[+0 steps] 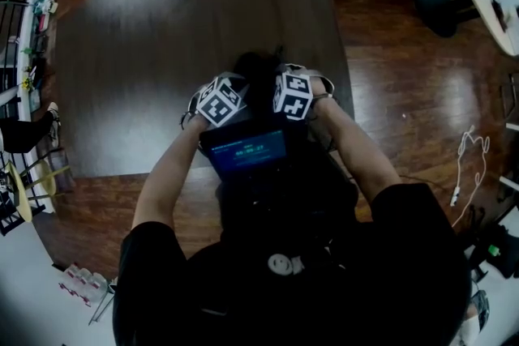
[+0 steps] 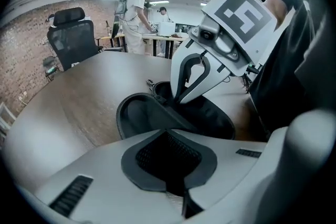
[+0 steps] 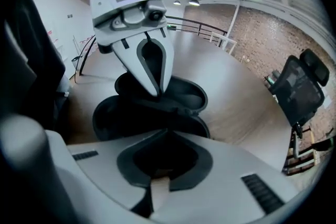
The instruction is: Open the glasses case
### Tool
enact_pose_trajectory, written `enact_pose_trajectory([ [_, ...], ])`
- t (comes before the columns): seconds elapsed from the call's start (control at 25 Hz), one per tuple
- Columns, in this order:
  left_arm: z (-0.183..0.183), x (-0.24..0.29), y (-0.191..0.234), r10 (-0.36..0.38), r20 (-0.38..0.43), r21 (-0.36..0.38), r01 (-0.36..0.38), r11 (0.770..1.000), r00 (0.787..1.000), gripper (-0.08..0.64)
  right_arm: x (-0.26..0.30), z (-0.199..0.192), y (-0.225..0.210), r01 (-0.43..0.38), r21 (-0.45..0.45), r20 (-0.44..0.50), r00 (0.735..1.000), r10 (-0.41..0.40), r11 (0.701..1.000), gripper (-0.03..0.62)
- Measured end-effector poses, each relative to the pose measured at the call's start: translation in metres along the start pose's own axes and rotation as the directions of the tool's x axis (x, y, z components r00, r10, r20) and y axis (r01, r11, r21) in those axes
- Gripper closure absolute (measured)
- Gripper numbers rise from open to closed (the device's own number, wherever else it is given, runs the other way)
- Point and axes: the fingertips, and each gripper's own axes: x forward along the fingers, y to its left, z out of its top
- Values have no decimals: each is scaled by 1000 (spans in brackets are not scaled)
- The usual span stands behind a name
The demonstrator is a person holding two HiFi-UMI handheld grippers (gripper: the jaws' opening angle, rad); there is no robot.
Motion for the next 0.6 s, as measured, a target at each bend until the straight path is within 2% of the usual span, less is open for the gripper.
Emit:
enact_pose_trajectory([
  [0.08, 2, -1, 1, -10, 13, -29, 11, 1000, 1000, 560, -1, 0, -2, 4, 11, 8, 1000, -4, 1000, 584],
  [0.16, 8, -6, 3, -13, 40, -66, 15, 998, 999, 560, -8, 0, -11, 42, 50, 37, 998, -44, 998, 584],
  [0.24, 20, -16, 8, 17, 86, -102, -8, 995, 996, 560, -28, 10, -29, 98, 152, 113, 987, -115, 984, 584],
  [0.32, 37, -32, 19, 80, 148, -155, -57, 986, 986, 560, -58, 28, -52, 136, 295, 224, 952, -207, 946, 584],
  [0.4, 58, -52, 30, 159, 223, -224, -108, 968, 962, 560, -94, 46, -74, 160, 417, 338, 887, -316, 895, 584],
  [0.48, 84, -76, 41, 248, 315, -305, -150, 941, 916, 560, -131, 63, -93, 184, 514, 437, 784, -441, 837, 584],
  [0.52, 99, -89, 47, 292, 367, -341, -164, 926, 883, 560, -149, 71, -103, 197, 557, 475, 721, -504, 807, 584],
  [0.6, 129, -113, 53, 381, 465, -398, -196, 896, 799, 560, -184, 83, -118, 212, 638, 520, 590, -618, 740, 584],
])
